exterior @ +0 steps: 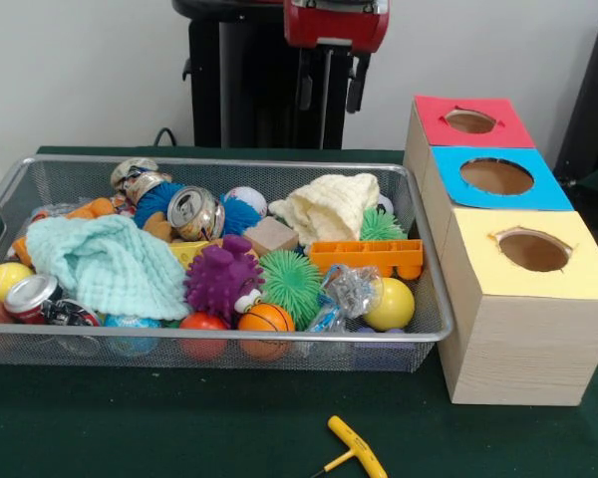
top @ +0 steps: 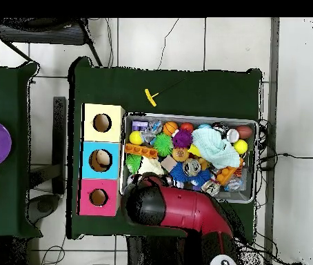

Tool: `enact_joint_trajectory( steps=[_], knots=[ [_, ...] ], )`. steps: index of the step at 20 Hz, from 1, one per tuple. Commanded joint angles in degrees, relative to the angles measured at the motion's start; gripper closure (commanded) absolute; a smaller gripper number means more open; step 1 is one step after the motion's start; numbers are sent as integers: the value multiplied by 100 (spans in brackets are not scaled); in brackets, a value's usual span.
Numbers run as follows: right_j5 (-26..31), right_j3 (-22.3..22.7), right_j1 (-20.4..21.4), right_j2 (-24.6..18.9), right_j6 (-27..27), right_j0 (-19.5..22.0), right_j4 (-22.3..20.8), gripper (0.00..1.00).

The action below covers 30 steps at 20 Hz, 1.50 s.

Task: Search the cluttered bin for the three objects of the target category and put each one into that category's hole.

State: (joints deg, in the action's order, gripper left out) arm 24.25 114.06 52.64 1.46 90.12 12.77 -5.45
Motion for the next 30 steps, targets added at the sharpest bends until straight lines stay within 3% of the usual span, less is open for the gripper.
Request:
enact_joint_trajectory(
  steps=[1,11,19,30],
  knots=[
    [-382,-672,-416,-173,429,399,-252,0],
    [-521,-1532,-1142,-99,547,536,-283,0],
    [-576,-2083,-1420,14,556,513,-260,0],
    [-357,-1976,-1084,-31,479,598,-239,0]
  ],
)
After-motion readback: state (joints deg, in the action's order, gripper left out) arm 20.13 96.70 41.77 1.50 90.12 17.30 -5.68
